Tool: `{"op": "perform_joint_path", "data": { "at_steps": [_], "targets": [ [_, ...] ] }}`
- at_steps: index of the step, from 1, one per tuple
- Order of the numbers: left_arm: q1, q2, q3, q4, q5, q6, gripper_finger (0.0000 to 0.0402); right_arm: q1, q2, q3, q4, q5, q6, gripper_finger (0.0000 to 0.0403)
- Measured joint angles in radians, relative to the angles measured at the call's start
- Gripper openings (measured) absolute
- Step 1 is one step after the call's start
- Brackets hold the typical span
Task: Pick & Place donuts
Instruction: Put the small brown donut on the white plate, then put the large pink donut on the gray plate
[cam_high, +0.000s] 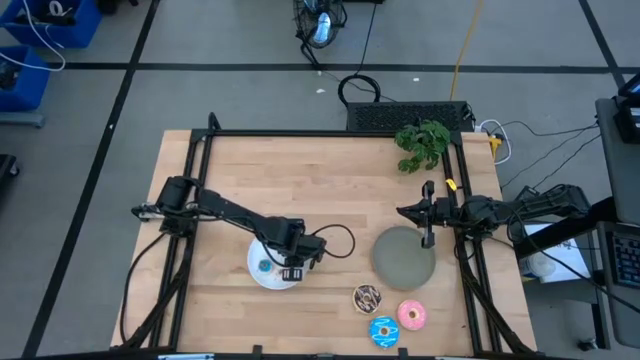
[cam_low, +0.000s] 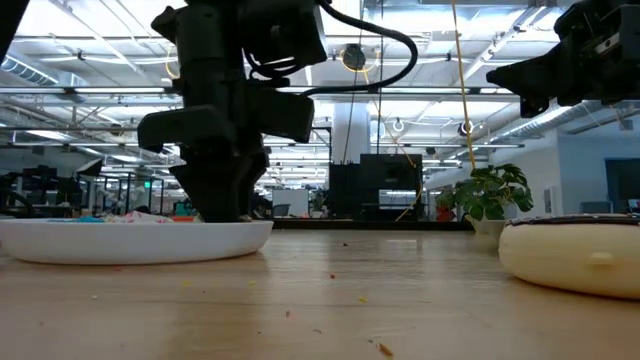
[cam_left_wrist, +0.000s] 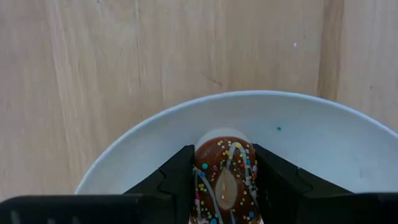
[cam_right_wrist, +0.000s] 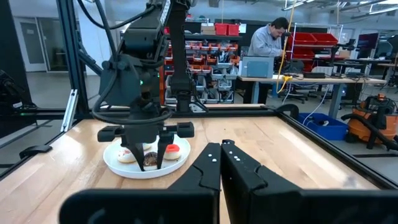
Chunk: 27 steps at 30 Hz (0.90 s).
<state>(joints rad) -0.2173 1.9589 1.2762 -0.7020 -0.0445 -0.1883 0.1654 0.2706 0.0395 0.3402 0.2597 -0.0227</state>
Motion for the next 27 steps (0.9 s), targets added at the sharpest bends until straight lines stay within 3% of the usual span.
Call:
{"op": "perform_joint_path", "data": {
  "at_steps": [8, 20, 27],
  "targets": [
    [-0.007, 0.0, 0.002, -0.003, -0.009, 0.02, 0.0155, 0.0, 0.0, 0.0, 0.01, 0.001, -0.005, 0.0],
    [-0.014, 0.001, 0.012, -0.018, -0.027, 0.028, 0.028, 0.0, 0.0, 0.0, 0.019, 0.0, -0.024, 0.0],
    [-0.037, 0.001, 0.137, -0.208, -0.034, 0.037, 0.0325, 0.0, 0.0, 0.0, 0.025, 0.0, -0.045, 0.0]
  ]
}}
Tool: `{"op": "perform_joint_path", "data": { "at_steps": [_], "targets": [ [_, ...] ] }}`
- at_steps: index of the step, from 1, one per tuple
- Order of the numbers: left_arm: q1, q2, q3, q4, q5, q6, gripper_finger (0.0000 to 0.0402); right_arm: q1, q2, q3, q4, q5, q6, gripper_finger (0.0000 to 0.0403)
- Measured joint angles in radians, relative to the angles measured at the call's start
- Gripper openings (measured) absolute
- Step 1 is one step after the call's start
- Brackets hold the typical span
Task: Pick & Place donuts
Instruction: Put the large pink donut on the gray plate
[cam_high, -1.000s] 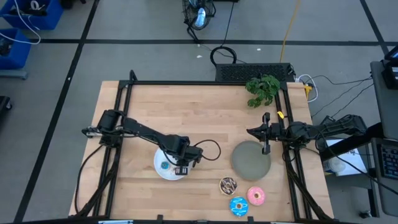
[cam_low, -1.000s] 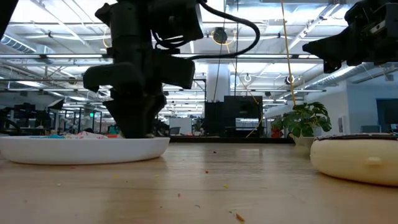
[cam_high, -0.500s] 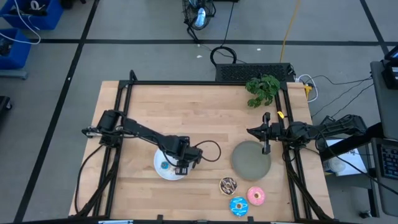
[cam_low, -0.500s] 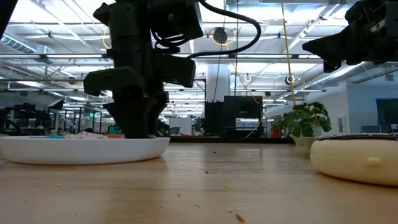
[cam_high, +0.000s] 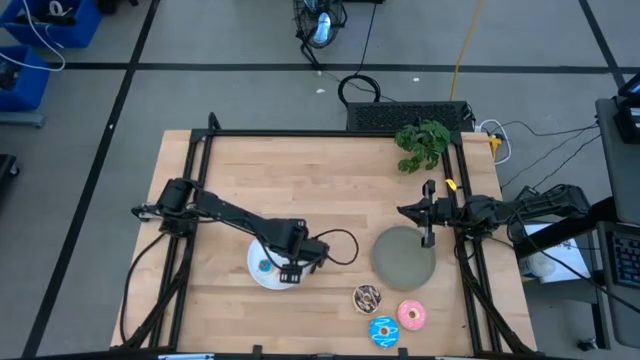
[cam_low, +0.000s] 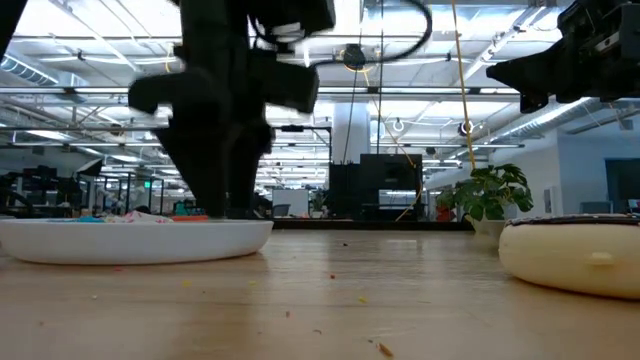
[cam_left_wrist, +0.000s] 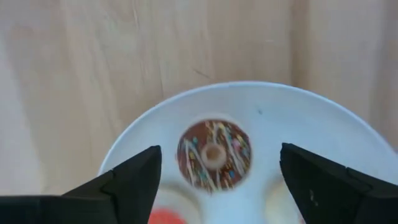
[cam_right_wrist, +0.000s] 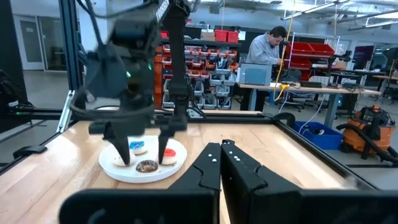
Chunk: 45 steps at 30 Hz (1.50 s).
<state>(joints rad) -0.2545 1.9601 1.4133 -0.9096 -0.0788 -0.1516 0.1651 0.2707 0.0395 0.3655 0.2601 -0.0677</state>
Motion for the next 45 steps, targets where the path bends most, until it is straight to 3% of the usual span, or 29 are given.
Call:
{"op": "perform_joint_path", "data": {
  "at_steps": [4, 7, 11, 14, 17, 19, 21, 25, 28, 31, 34, 43, 45],
  "targets": [
    [-0.035, -0.029, 0.129, -0.157, -0.012, -0.043, 0.032, 0.0, 0.0, 0.0, -0.001, 0.0, 0.0, 0.0],
    [-0.072, -0.066, 0.218, -0.242, -0.004, -0.091, 0.0288, 0.0, 0.004, 0.0, -0.005, 0.0, 0.002, 0.0],
    [-0.136, -0.164, 0.266, -0.368, -0.052, -0.146, 0.0201, 0.0, 0.012, 0.0, -0.006, 0.0, 0.003, 0.0],
    [-0.179, -0.297, 0.24, -0.488, -0.196, -0.263, 0.012, 0.0, 0.02, 0.0, -0.002, -0.001, 0.013, 0.0],
    [-0.227, -0.477, 0.144, -0.491, -0.324, -0.382, 0.0043, 0.0, 0.026, 0.0, -0.003, -0.001, 0.026, 0.0],
    [-0.267, -0.619, 0.03, -0.382, -0.378, -0.422, 0.0012, 0.0, 0.029, 0.0, -0.004, -0.001, 0.026, 0.0],
    [-0.299, -0.766, -0.118, -0.212, -0.422, -0.41, 0.001, 0.0, 0.032, 0.0, 0.0, -0.001, 0.026, 0.0],
    [-0.308, -1.006, -0.466, 0.272, -0.445, -0.17, 0.0004, 0.0, 0.039, 0.0, 0.012, 0.002, 0.017, 0.0],
    [-0.248, -1.173, -0.693, 0.58, -0.417, 0.023, 0.0004, 0.0, 0.045, 0.0, 0.014, 0.002, 0.003, 0.0],
    [-0.137, -1.325, -0.883, 0.773, -0.318, 0.077, 0.0003, 0.0, 0.05, 0.0, 0.023, 0.003, 0.001, 0.0],
    [-0.048, -1.427, -1.037, 0.954, -0.105, 0.074, 0.0002, 0.0, 0.051, 0.0, 0.035, 0.004, -0.024, 0.0],
    [0.102, -1.562, -1.258, 1.046, -0.023, 0.11, 0.0001, -0.001, 0.058, 0.0, 0.044, 0.001, -0.05, 0.0],
    [0.112, -1.568, -1.296, 1.067, -0.062, 0.132, 0.0001, -0.001, 0.066, 0.0, 0.044, 0.001, -0.049, 0.0]
  ]
}}
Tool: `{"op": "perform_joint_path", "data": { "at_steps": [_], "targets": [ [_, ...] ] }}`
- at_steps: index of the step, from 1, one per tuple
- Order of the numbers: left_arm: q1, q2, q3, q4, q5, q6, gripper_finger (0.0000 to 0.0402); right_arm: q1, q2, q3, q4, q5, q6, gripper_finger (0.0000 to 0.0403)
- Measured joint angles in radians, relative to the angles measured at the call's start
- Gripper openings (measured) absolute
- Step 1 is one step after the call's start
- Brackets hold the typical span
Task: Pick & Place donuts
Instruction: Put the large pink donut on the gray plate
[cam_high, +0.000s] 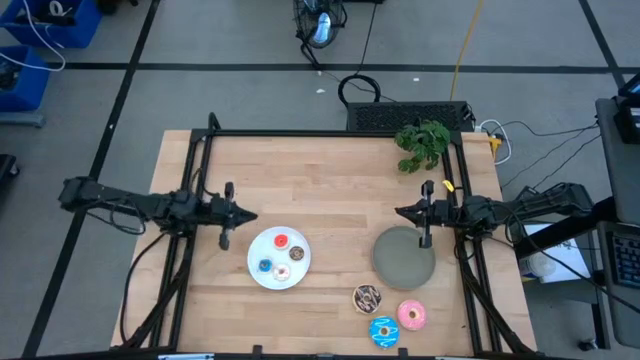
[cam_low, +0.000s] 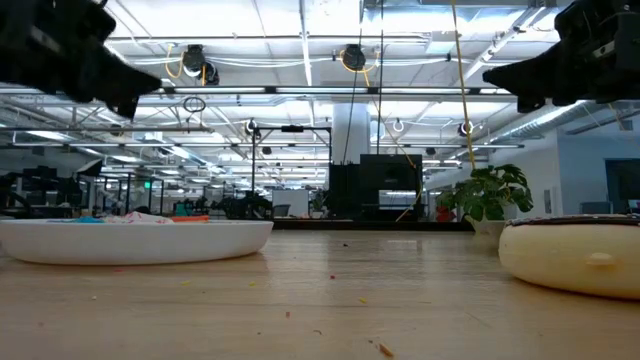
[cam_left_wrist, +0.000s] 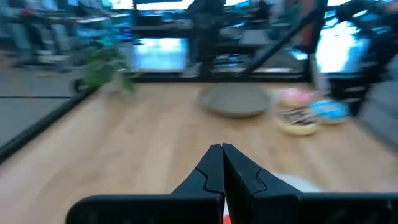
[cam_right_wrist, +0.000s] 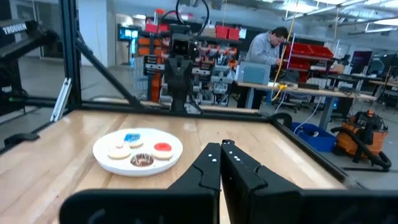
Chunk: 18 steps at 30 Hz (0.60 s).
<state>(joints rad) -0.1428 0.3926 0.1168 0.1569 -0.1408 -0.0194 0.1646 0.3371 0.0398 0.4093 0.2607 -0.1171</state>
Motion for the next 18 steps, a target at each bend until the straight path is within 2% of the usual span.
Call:
{"op": "perform_joint_path", "data": {
  "at_steps": [2, 5, 18],
  "targets": [
    [0.002, -0.001, -0.046, 0.06, -0.069, 0.031, 0.0001, 0.0, 0.009, 0.0, -0.002, -0.002, 0.0, 0.0],
    [0.002, -0.001, -0.104, 0.179, -0.085, 0.096, 0.0001, 0.0, 0.024, 0.0, -0.001, -0.003, 0.0, 0.0],
    [0.002, 0.0, -0.106, 0.184, -0.096, 0.142, 0.0015, 0.0, 0.06, 0.0, -0.005, -0.003, 0.064, 0.0]
  ]
}}
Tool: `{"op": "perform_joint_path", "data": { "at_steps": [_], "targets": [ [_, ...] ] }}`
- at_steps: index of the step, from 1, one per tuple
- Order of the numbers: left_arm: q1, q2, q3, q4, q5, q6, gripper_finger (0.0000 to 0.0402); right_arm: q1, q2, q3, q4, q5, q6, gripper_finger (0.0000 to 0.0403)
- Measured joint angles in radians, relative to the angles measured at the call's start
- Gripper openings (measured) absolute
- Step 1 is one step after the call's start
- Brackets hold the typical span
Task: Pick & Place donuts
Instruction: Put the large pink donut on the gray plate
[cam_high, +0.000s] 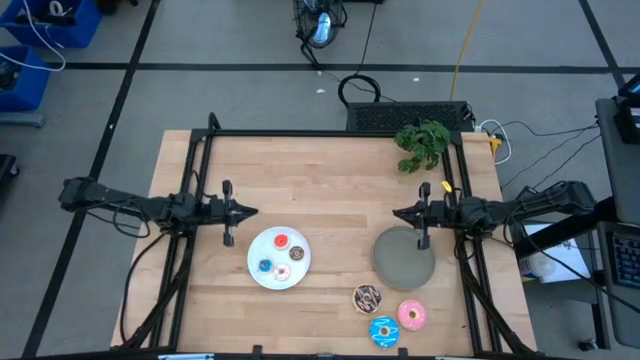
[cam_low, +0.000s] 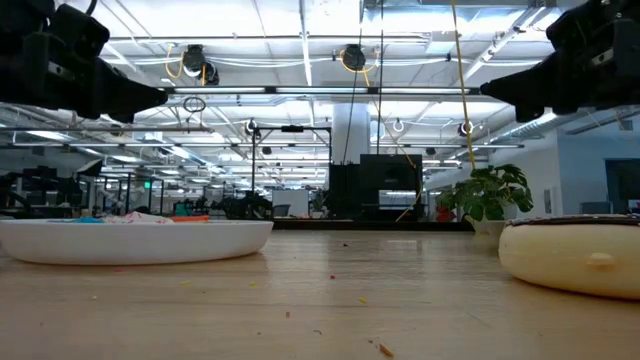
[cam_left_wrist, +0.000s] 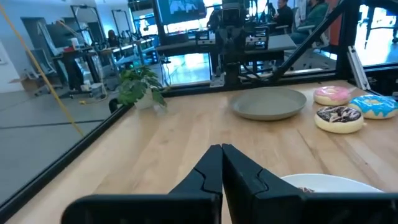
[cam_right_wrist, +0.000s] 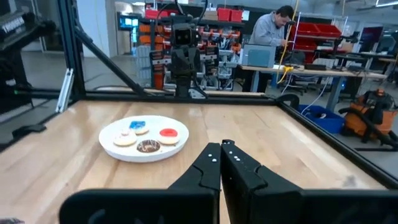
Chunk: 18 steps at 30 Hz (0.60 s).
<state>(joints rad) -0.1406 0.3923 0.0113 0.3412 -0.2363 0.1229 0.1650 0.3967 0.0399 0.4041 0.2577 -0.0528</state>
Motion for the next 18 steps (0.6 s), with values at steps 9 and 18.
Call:
{"op": "perform_joint_path", "data": {
  "at_steps": [9, 18],
  "targets": [
    [0.0, 0.0, 0.0, 0.075, 0.0, 0.13, 0.0019, 0.0, 0.014, 0.0, 0.048, 0.0, -0.011, 0.0],
    [0.0, 0.0, 0.0, 0.083, 0.0, 0.25, 0.0054, 0.0, 0.018, 0.0, 0.08, -0.001, -0.058, 0.0]
  ]
}}
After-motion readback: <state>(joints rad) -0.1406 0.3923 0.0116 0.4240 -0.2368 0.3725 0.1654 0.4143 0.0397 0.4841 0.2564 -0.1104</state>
